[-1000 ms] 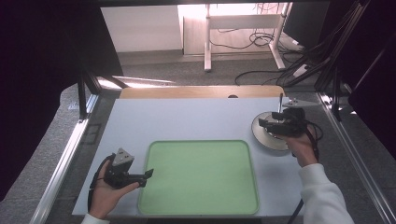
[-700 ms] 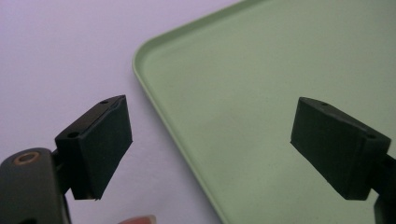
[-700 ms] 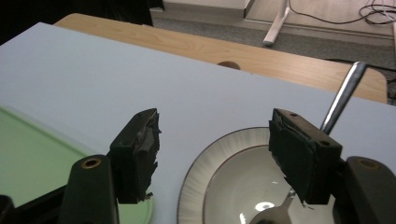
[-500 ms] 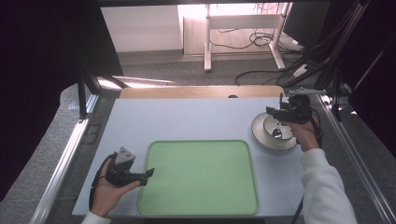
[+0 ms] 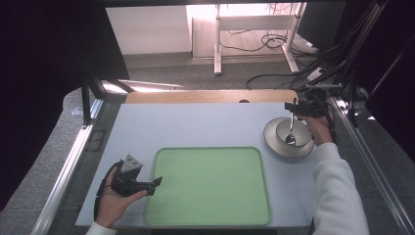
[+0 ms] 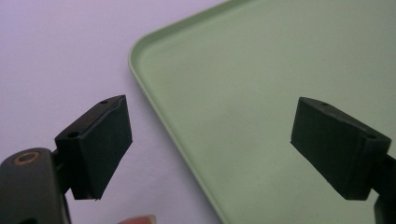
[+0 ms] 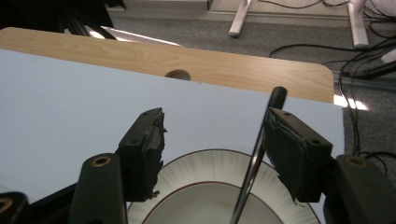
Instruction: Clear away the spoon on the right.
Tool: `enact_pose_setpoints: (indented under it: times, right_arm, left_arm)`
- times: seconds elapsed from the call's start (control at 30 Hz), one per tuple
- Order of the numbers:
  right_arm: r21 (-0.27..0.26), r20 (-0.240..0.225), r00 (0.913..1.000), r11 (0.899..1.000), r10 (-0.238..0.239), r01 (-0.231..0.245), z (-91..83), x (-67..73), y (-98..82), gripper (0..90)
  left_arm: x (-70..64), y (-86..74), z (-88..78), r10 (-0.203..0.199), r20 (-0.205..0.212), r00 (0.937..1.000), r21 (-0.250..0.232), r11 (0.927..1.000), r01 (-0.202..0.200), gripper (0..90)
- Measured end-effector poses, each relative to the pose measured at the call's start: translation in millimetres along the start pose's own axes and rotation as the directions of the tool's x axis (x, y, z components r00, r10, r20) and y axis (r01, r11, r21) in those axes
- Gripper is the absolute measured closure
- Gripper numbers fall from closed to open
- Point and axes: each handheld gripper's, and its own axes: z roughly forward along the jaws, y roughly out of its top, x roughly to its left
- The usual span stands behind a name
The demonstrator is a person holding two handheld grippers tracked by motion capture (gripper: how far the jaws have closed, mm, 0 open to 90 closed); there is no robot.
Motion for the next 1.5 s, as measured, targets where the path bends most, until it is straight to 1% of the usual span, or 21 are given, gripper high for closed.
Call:
enact_pose_setpoints:
  times: [0.13, 0.2, 0.27, 0.37, 0.43, 0.5, 0.53, 0.57, 0.63, 0.67, 0.73, 0.8, 0.83, 0.93, 0.97, 1.03, 1.07, 1.13, 1.17, 1.3, 1.5]
  right_arm:
    - [0.016, 0.023, 0.9995, 1.0, 0.02, -0.02, 8.0, -8.0, -0.9, 42.5]
    - [0.033, 0.051, 0.9979, 0.999, 0.04, -0.042, 14.4, -13.8, -2.7, 44.7]
    - [0.05, 0.059, 0.9968, 0.997, 0.053, -0.056, 18.5, -16.4, -4.5, 46.2]
    - [0.067, 0.073, 0.9958, 0.996, 0.056, -0.061, 23.1, -18.8, -6.3, 48.3]
    - [0.077, 0.062, 0.9957, 0.994, 0.069, -0.074, 27.5, -21.4, -8.0, 50.3]
    - [0.086, 0.065, 0.9948, 0.993, 0.078, -0.084, 30.4, -23.0, -9.4, 53.1]
    - [0.1, 0.061, 0.9931, 0.989, 0.1, -0.106, 34.1, -25.2, -12.1, 55.9]
    - [0.1, 0.061, 0.9931, 0.989, 0.1, -0.106, 34.1, -25.2, -12.1, 55.9]
    - [0.106, 0.057, 0.9923, 0.988, 0.11, -0.116, 36.2, -26.6, -14.5, 59.2]
    - [0.115, 0.044, 0.9913, 0.985, 0.124, -0.128, 37.8, -27.1, -16.4, 61.7]
    - [0.126, 0.04, 0.9914, 0.984, 0.125, -0.129, 39.3, -26.9, -17.4, 63.3]
    - [0.151, 0.023, 0.9909, 0.979, 0.133, -0.135, 43.2, -27.3, -19.7, 69.0]
    - [0.151, 0.023, 0.9909, 0.979, 0.133, -0.135, 43.2, -27.3, -19.7, 69.0]
    - [0.167, 0.001, 0.9886, 0.975, 0.151, -0.149, 46.3, -28.4, -21.1, 77.1]
    - [0.172, -0.01, 0.9871, 0.973, 0.159, -0.155, 47.0, -29.2, -21.5, 81.7]
    - [0.173, -0.018, 0.9864, 0.972, 0.164, -0.158, 46.9, -30.1, -21.6, 82.8]
    - [0.174, -0.029, 0.9849, 0.971, 0.171, -0.163, 46.0, -31.0, -21.6, 85.4]
    - [0.172, -0.034, 0.9845, 0.971, 0.172, -0.164, 45.2, -31.5, -21.6, 86.8]
    - [0.168, -0.047, 0.984, 0.972, 0.172, -0.162, 43.3, -32.7, -21.7, 88.7]
    - [0.167, -0.054, 0.985, 0.974, 0.163, -0.152, 39.6, -33.5, -21.2, 89.1]
    - [0.126, -0.069, 0.9897, 0.985, 0.125, -0.116, 26.0, -33.5, -17.2, 89.3]
  left_arm:
    - [1.6, -1.3, -0.5, -0.001, -0.001, 1.0, 0.003, 1.0, 0.001, 12.1]
    - [4.6, -1.3, 0.4, -0.012, -0.004, 0.9999, 0.002, 0.9999, 0.012, 12.1]
    - [5.6, -1.3, 0.5, -0.02, -0.007, 0.9998, 0.001, 0.9998, 0.02, 12.1]
    - [5.7, -1.5, -0.1, -0.014, -0.009, 0.9999, 0.001, 0.9999, 0.014, 12.1]
    - [5.5, -1.9, -0.9, -0.014, -0.012, 0.9998, 0.0, 0.9999, 0.014, 12.1]
    - [5.7, -2.4, -2.0, -0.012, -0.015, 0.9998, 0.002, 0.9999, 0.012, 12.1]
    - [5.4, -2.8, -2.3, -0.015, -0.014, 0.9998, -0.001, 0.9999, 0.015, 12.1]
    - [5.4, -2.8, -2.3, -0.015, -0.014, 0.9998, -0.001, 0.9999, 0.015, 12.1]
    - [5.8, -2.9, -2.4, -0.014, -0.015, 0.9998, -0.001, 0.9999, 0.014, 12.1]
    - [6.1, -2.9, -2.4, -0.015, -0.016, 0.9998, -0.001, 0.9999, 0.015, 12.1]
    - [6.2, -2.9, -2.4, -0.015, -0.016, 0.9998, -0.001, 0.9999, 0.015, 12.2]
    - [6.7, -3.1, -2.4, -0.016, -0.017, 0.9997, 0.0, 0.9999, 0.016, 12.1]
    - [6.8, -3.2, -2.4, -0.018, -0.017, 0.9997, -0.001, 0.9998, 0.018, 12.1]
    - [7.3, -3.2, -2.8, -0.02, -0.018, 0.9996, -0.002, 0.9998, 0.02, 12.1]
    - [7.4, -3.2, -2.7, -0.021, -0.018, 0.9996, -0.003, 0.9998, 0.021, 12.1]
    - [7.8, -3.3, -2.5, -0.02, -0.019, 0.9996, -0.003, 0.9998, 0.02, 12.1]
    - [7.9, -3.4, -2.4, -0.02, -0.018, 0.9996, -0.002, 0.9998, 0.02, 12.1]
    - [8.1, -3.7, -2.2, -0.02, -0.018, 0.9996, -0.001, 0.9998, 0.02, 12.1]
    - [8.2, -3.9, -2.3, -0.019, -0.018, 0.9996, -0.001, 0.9998, 0.019, 12.1]
    - [8.7, -4.2, -3.1, -0.021, -0.019, 0.9996, -0.003, 0.9998, 0.021, 12.1]
    - [9.7, -4.1, -3.8, -0.023, -0.021, 0.9995, -0.005, 0.9997, 0.023, 12.1]
